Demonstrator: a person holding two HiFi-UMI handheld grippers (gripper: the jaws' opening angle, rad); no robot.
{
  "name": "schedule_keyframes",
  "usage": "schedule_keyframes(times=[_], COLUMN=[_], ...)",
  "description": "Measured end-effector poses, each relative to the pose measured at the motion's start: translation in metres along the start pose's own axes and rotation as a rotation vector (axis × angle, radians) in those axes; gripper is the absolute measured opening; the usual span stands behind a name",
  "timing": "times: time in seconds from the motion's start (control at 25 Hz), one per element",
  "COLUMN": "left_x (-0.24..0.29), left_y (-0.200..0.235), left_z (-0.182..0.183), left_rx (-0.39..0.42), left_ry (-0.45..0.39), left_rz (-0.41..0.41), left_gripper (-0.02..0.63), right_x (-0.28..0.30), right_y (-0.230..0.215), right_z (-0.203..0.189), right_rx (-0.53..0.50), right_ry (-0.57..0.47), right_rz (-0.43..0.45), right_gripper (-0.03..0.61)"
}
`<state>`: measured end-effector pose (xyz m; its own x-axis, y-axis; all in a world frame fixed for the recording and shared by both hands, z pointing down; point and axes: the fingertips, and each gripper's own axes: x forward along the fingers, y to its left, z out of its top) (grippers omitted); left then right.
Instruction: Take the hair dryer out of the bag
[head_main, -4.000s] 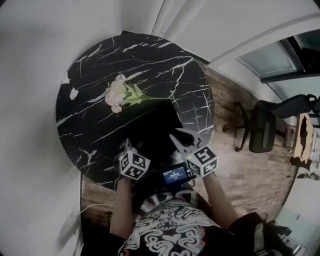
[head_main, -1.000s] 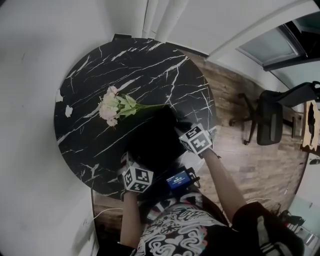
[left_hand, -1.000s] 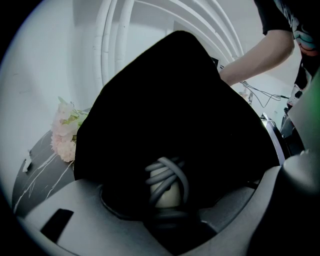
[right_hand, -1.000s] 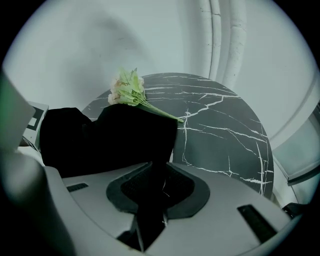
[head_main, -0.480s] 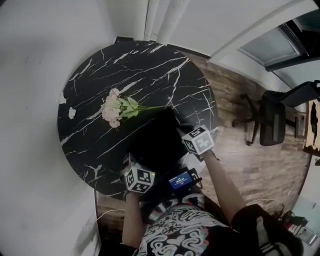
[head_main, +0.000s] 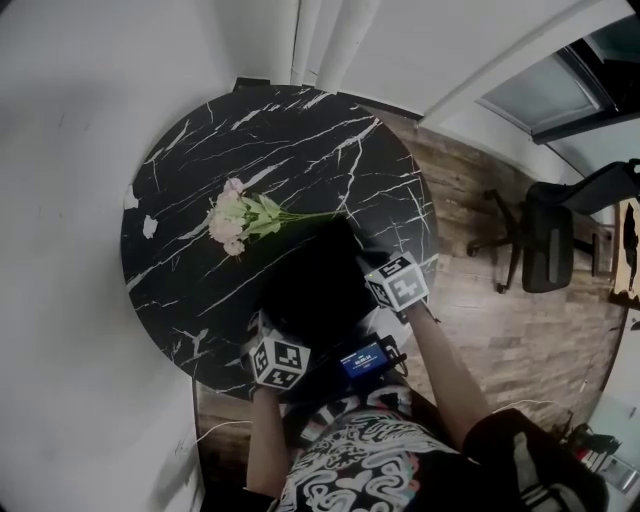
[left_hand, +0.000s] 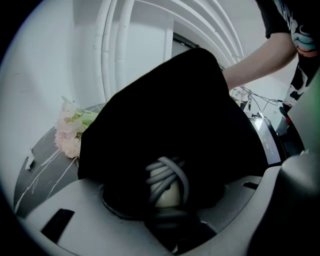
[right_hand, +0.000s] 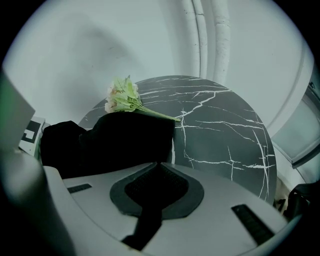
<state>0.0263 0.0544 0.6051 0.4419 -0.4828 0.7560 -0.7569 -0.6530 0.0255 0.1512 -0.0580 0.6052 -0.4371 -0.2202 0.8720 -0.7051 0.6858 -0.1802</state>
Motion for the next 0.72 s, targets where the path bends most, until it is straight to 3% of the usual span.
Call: schedule_keyframes(times=[0.72], left_x=[-0.016], left_y=[-0.01], left_z=[-0.011], left_rx=[-0.001], left_ry=[0.0], left_rz=[-0.01], left_gripper=[0.225], right_x=[-0.015], right_y=[-0.007], right_z=[0.003], right_rx=[0.011], right_ry=[-0.027], right_rz=[-0.048], right_gripper=[0.026])
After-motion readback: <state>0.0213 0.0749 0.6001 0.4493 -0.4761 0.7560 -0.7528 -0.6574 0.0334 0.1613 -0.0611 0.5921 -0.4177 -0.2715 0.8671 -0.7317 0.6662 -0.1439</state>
